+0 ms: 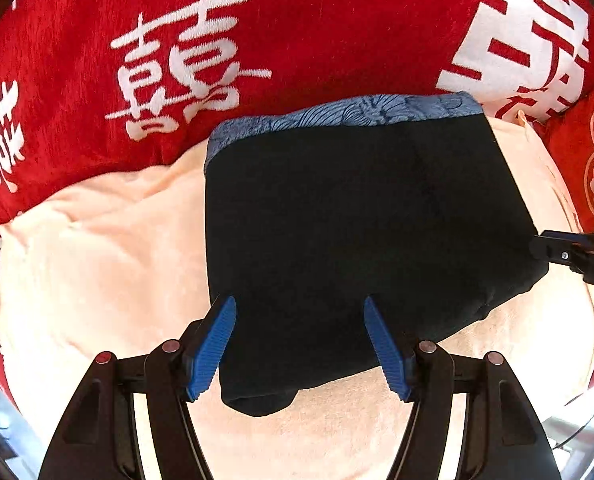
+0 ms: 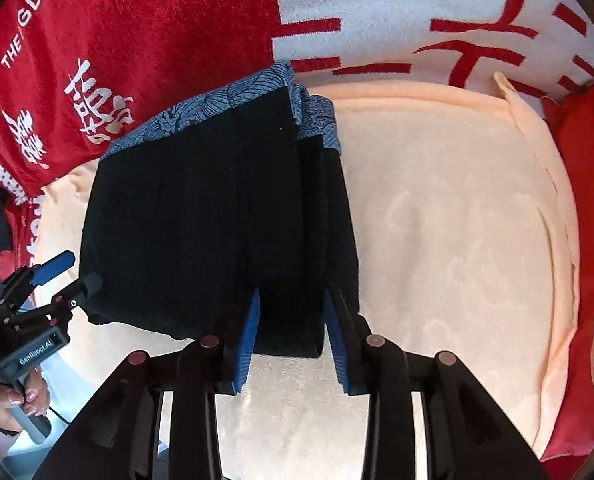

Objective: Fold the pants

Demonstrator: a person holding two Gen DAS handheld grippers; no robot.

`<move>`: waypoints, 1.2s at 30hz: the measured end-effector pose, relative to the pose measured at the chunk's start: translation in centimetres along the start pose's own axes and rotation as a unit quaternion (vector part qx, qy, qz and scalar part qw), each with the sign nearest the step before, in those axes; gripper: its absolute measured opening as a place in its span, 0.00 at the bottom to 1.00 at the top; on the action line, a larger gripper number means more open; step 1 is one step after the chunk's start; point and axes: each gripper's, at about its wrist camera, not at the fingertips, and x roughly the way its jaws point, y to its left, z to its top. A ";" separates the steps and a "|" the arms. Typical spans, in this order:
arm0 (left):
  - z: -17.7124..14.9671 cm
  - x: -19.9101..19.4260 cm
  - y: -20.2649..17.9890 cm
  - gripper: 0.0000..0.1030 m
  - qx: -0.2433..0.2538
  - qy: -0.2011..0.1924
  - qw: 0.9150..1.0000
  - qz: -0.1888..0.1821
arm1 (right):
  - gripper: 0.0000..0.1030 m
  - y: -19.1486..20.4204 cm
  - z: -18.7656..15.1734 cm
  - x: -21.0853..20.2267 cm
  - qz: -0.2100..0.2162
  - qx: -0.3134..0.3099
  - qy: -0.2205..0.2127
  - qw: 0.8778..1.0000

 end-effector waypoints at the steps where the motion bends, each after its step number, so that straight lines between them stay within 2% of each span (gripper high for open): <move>1: -0.2 -0.4 -0.3 0.66 -0.002 0.002 1.000 -0.003 | 0.40 0.1 -0.1 -0.1 -0.009 -0.002 -0.002 1.000; 3: -0.2 -0.5 -0.1 0.66 -0.006 0.004 1.000 -0.009 | 0.42 0.1 -0.3 -0.2 -0.023 0.000 -0.002 1.000; 15: -0.1 0.0 1.1 0.66 -0.026 0.023 0.999 -0.010 | 0.43 0.4 -0.7 -1.4 -0.038 0.020 -0.007 0.999; 18: 0.0 0.2 1.2 0.89 -0.029 0.021 0.999 -0.005 | 0.49 0.4 -0.6 -1.5 -0.038 0.023 -0.008 0.999; 23: 0.1 0.5 1.7 0.89 -0.043 0.025 0.999 -0.012 | 0.52 0.4 -0.6 -1.8 -0.040 0.026 -0.016 0.999; 30: 0.4 0.8 2.1 0.89 -0.049 0.033 0.998 -0.009 | 0.70 1.6 -0.4 -2.1 -0.045 0.009 -0.027 0.999; 33: 0.7 1.0 2.3 0.89 -0.053 0.035 0.998 -0.010 | 0.75 1.9 -0.4 -2.0 -0.052 -0.003 -0.026 0.998; 36: 1.0 1.3 2.6 0.89 -0.059 0.040 0.997 -0.018 | 0.76 1.7 -0.2 -1.7 -0.043 -0.002 -0.019 0.999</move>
